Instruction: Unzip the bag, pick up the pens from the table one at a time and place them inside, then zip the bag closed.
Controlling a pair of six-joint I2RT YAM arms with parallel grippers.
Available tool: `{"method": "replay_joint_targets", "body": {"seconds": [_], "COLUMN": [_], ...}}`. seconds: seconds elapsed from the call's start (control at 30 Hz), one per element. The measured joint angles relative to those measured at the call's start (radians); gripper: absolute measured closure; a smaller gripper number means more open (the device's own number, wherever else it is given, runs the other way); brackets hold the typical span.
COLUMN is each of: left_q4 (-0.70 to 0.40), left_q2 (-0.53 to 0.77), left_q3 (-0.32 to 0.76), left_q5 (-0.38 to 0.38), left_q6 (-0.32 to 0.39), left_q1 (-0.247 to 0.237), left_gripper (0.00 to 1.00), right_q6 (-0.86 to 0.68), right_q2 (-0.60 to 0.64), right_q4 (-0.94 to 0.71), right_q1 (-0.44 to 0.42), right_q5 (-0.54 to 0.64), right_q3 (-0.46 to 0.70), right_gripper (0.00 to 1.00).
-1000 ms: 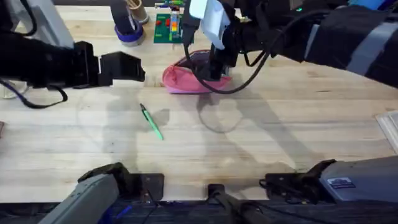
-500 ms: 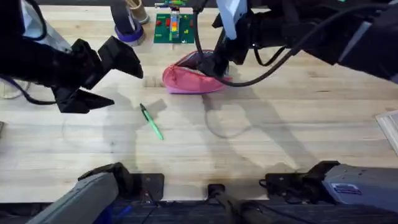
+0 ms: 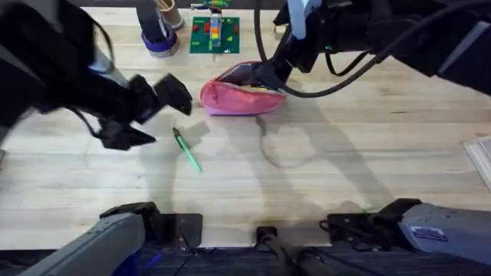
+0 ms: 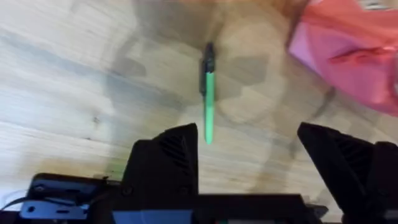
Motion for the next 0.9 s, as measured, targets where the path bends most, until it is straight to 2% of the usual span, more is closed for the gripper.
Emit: {"method": "replay_joint_targets", "body": {"seconds": [0.23,0.47,0.67,0.9], "left_q4": [0.146,0.162,0.176,0.202], "left_q2": [0.001,0.001,0.018,0.127], "left_q3": [-0.184,-0.238,-0.24,-0.24], "left_q5": [-0.031,-0.134,-0.208,-0.229], "left_q6": [-0.135,-0.271,-0.362,-0.411], "left_q1": [-0.112,-0.224,-0.27,-0.301], "left_gripper": [0.006,0.006,0.006,0.006], "right_q6": [0.0,0.0,0.0,0.0], "right_q2": [0.0,0.0,0.0,0.0], "right_q4": [0.0,0.0,0.0,0.0], "right_q1": [-0.005,-0.005,-0.005,-0.005], "right_q5": [0.0,0.0,0.0,0.0], "right_q3": [0.0,0.0,0.0,0.0], "right_gripper": [0.005,0.005,0.005,0.005]}}
